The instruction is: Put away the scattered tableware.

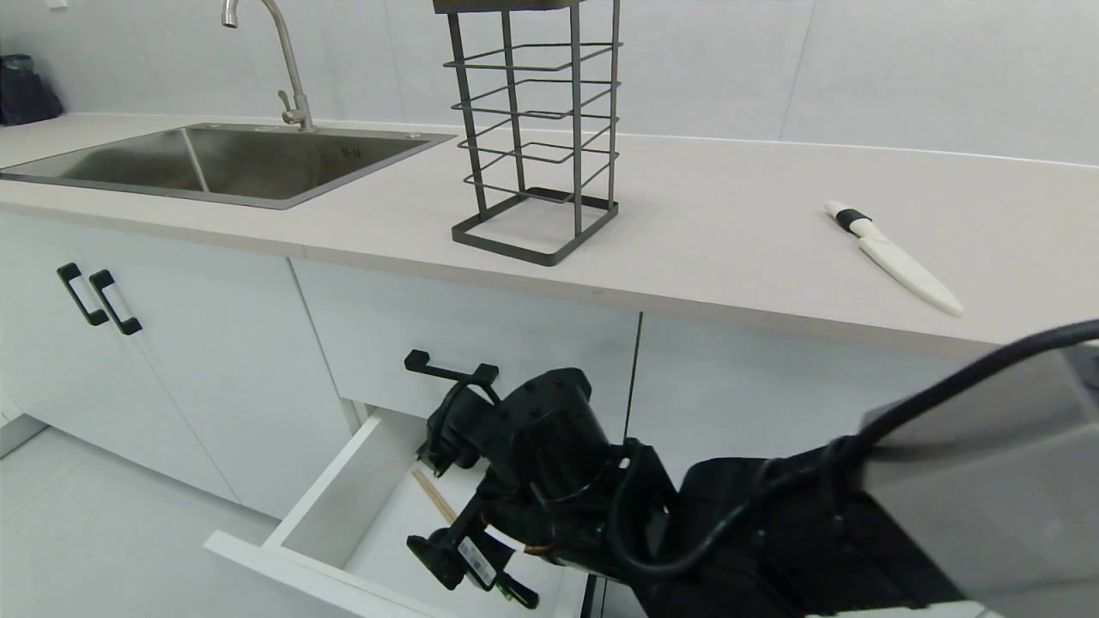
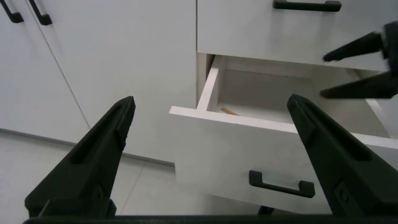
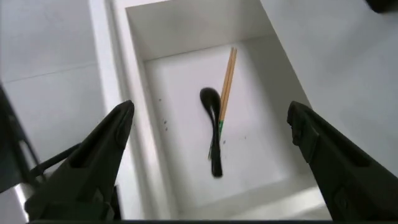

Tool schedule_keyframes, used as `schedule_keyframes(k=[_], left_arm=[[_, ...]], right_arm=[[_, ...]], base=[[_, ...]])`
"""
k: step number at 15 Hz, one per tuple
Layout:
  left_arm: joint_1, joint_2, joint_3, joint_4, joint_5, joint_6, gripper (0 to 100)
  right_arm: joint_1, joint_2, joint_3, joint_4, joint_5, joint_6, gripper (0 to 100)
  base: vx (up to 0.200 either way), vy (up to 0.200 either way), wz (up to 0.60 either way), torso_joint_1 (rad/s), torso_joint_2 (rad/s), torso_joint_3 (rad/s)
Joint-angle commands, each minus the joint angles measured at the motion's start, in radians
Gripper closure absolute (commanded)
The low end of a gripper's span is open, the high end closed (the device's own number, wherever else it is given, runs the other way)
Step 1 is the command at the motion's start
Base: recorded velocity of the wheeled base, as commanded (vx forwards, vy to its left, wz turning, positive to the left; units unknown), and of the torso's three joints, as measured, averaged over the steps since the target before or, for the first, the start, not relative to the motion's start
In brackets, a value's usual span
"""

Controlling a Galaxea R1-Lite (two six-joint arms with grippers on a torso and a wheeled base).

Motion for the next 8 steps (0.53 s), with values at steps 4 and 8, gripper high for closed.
schedule_keyframes(k=[4,8], left_arm=[[0.0,0.001,0.0,0.0,0.0,0.0,0],[0.0,0.001,0.0,0.0,0.0,0.0,0]], right_arm=[[0.028,-0.456,0.495,-0.067,-0.069,0.078,0],[0.026,-0.695,0.789,-0.096,-0.07,0.07,0]], base=[[0.0,0.0,0.0,0.0,0.0,0.0],[0.0,0.0,0.0,0.0,0.0,0.0]])
